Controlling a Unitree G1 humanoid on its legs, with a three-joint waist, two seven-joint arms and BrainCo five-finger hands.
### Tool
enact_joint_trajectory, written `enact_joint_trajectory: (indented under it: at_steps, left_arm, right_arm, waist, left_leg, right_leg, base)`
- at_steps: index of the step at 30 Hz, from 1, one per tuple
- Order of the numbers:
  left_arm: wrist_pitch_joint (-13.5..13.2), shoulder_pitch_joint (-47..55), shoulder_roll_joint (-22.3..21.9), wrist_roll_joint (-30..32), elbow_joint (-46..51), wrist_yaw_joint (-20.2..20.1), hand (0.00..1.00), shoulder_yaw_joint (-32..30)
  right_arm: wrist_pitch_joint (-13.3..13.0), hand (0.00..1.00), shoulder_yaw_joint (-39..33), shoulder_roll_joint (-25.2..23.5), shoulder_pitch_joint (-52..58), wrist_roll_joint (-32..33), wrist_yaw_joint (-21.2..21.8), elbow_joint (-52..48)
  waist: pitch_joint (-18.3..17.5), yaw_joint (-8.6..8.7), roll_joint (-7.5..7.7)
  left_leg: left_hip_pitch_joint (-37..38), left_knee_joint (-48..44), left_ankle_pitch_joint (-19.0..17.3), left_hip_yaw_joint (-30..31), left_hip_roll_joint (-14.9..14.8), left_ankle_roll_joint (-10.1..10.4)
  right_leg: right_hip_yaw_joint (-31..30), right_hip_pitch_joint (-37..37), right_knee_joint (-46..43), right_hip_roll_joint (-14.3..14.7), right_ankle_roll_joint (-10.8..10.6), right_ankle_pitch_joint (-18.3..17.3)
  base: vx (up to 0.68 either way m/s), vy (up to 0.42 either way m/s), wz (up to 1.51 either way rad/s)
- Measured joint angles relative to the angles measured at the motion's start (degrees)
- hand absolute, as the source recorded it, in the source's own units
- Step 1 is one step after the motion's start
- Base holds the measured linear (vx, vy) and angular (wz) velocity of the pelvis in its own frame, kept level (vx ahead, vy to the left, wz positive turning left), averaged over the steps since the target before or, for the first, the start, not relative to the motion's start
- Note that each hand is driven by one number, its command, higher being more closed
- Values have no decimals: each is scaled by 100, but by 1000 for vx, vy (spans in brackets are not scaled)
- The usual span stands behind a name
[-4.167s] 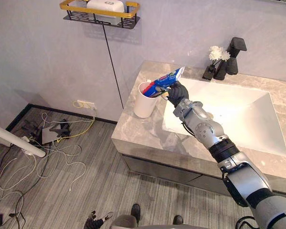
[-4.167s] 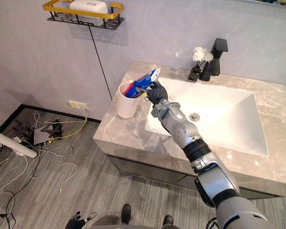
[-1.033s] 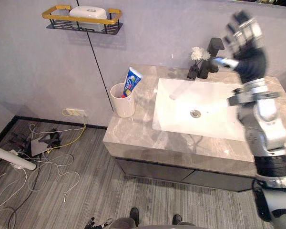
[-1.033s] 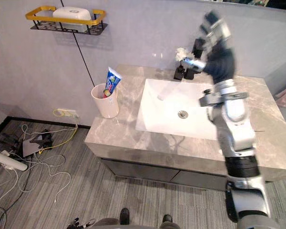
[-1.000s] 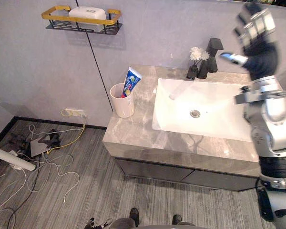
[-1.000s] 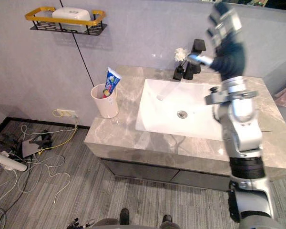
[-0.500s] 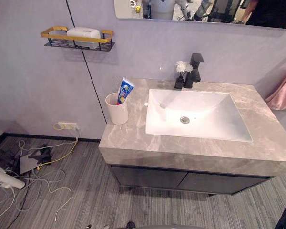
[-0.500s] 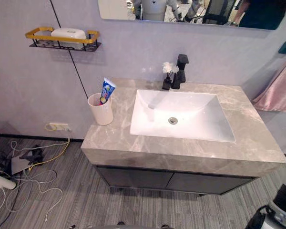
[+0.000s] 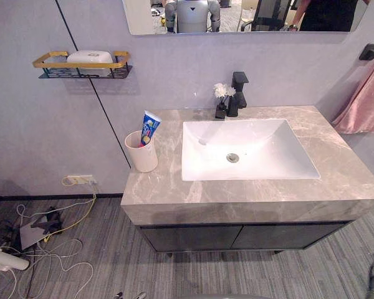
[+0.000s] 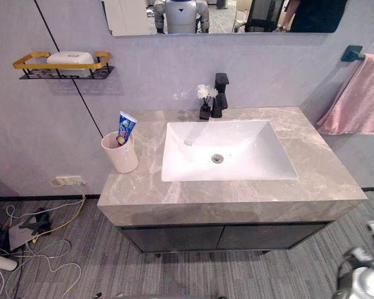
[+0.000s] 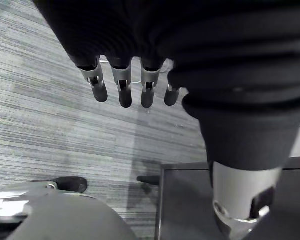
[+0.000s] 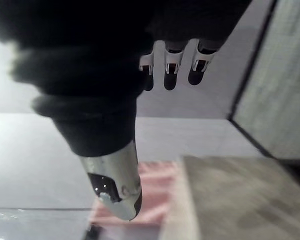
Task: Organize washtable
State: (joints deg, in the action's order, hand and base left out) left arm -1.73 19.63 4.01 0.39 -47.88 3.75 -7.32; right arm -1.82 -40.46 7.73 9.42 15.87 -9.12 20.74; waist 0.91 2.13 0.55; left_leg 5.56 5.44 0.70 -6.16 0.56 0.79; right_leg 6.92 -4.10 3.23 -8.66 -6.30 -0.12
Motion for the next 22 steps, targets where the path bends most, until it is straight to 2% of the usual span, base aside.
enact_joint_trajectory:
  at_steps: [4, 9, 14, 17, 22]
  left_arm:
    - [22, -71, 26, -25, -112, -19, 0, 72]
    - [22, -82, 28, -35, -120, -48, 0, 137]
    - [17, -126, 91, -26, -127, -46, 0, 298]
    - [12, -232, 136, -17, -222, -39, 0, 401]
    - [9, -300, 216, 30, -269, -37, 0, 517]
  right_arm:
    - [151, 0, 554, -116, -14, 20, 497, 974]
    - [236, 0, 859, -118, -4, -68, 800, 1649]
    - [242, 0, 1272, -131, 9, -291, 943, 2267]
    - [244, 0, 1477, -143, 9, -434, 945, 2596]
    - [241, 0, 1842, -175, -19, -522, 946, 2815]
  waist:
    - [17, -12, -47]
    - [63, -19, -97]
    - [154, -52, -108]
    - [159, -150, -105]
    - [224, -151, -49]
  left_leg:
    - [94, -2, -27, -31, -44, 14]
    - [199, -2, -59, -33, -56, 34]
    - [242, 0, -81, 26, -48, 66]
    - [225, 0, -80, 84, -47, 66]
    - [241, -1, -75, 235, -40, 60]
  right_leg:
    - [-23, -89, 15, 50, 0, 10]
    - [-15, -213, 50, 63, -3, 8]
    - [57, -265, 53, 43, -9, -28]
    - [108, -274, 51, 43, -6, -58]
    - [258, -353, 10, 35, -25, -96]
  base:
    - [47, -23, -6]
    - [-8, -15, 0]
    - [-53, -22, 6]
    - [-24, -25, 9]
    - [4, -26, 14]
